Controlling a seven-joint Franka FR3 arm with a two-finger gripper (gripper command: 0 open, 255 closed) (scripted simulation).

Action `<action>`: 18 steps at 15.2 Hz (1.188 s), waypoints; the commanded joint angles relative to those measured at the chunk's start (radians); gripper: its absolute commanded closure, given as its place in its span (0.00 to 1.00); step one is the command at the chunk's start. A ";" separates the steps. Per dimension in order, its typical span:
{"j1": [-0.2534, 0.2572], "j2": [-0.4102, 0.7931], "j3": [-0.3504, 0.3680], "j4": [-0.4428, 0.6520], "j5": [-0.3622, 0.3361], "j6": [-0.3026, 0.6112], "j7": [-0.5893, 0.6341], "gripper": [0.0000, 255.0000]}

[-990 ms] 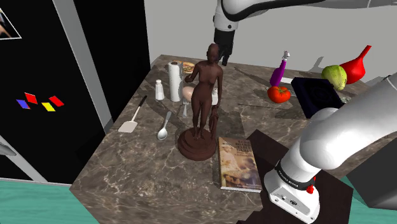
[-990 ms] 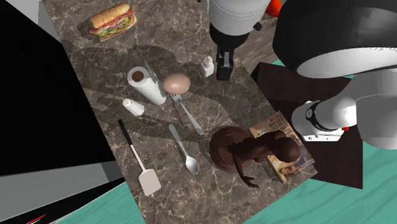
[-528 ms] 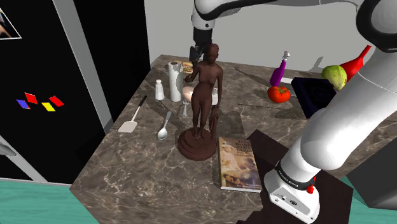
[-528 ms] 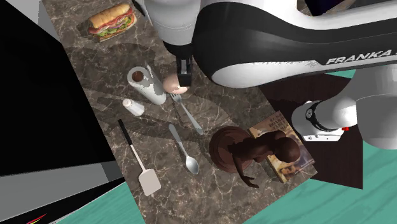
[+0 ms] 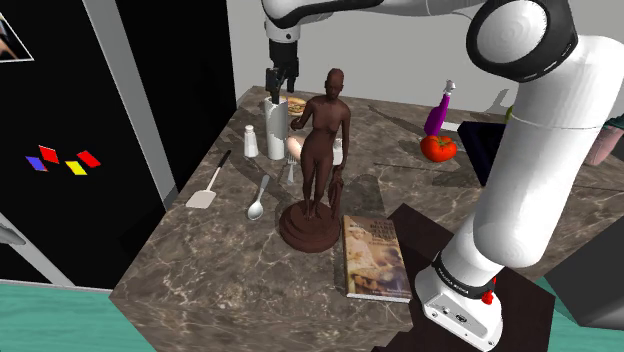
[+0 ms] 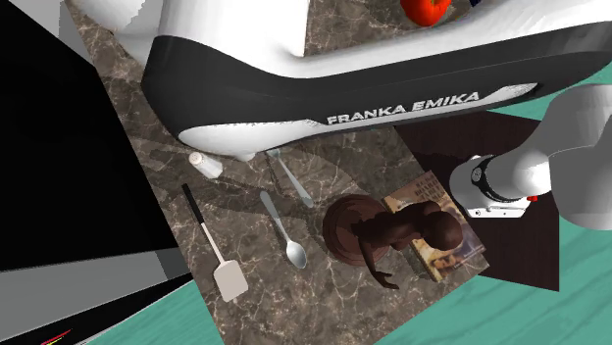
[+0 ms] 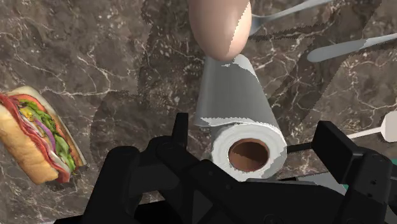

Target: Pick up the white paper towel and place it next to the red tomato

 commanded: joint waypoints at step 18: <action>0.011 0.154 0.012 0.112 -0.005 0.044 -0.024 0.00</action>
